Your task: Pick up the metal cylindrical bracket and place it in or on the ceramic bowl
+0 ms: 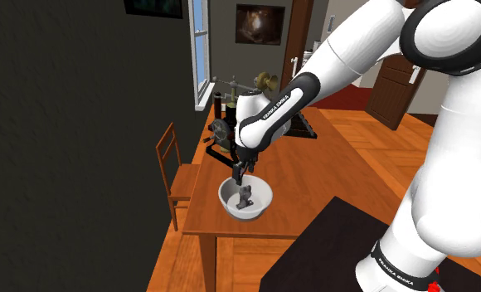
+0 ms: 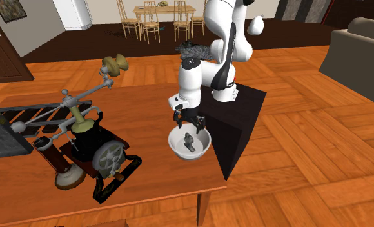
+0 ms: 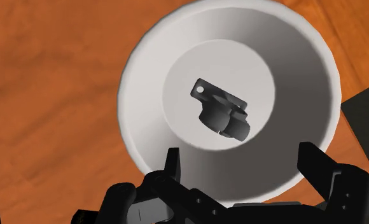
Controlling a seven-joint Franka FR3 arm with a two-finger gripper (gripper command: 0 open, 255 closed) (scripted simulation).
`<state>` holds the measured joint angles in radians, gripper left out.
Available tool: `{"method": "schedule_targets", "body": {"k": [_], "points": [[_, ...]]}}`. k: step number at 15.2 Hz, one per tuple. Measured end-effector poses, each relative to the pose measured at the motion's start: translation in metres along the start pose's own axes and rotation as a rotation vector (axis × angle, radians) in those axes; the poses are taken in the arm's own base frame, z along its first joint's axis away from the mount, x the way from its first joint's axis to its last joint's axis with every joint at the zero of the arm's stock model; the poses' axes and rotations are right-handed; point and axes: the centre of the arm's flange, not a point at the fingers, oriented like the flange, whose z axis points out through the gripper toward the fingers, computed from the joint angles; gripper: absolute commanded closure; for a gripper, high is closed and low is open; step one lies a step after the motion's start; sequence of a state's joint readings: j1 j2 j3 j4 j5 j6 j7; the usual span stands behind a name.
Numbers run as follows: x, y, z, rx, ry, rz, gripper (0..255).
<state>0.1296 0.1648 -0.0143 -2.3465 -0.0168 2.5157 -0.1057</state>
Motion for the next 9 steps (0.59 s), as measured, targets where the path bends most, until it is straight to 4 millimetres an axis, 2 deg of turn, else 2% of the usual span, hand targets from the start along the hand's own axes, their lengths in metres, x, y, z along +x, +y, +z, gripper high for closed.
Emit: {"method": "schedule_targets", "body": {"k": [2, 6, 9], "points": [[-0.001, 0.0, -0.006, 0.0, 0.0, 0.0, 0], [0.0, 0.0, -0.044, 0.0, 0.001, 0.0, 0], [0.0, 0.0, -0.049, 0.0, 0.0, 0.0, 0]]}}
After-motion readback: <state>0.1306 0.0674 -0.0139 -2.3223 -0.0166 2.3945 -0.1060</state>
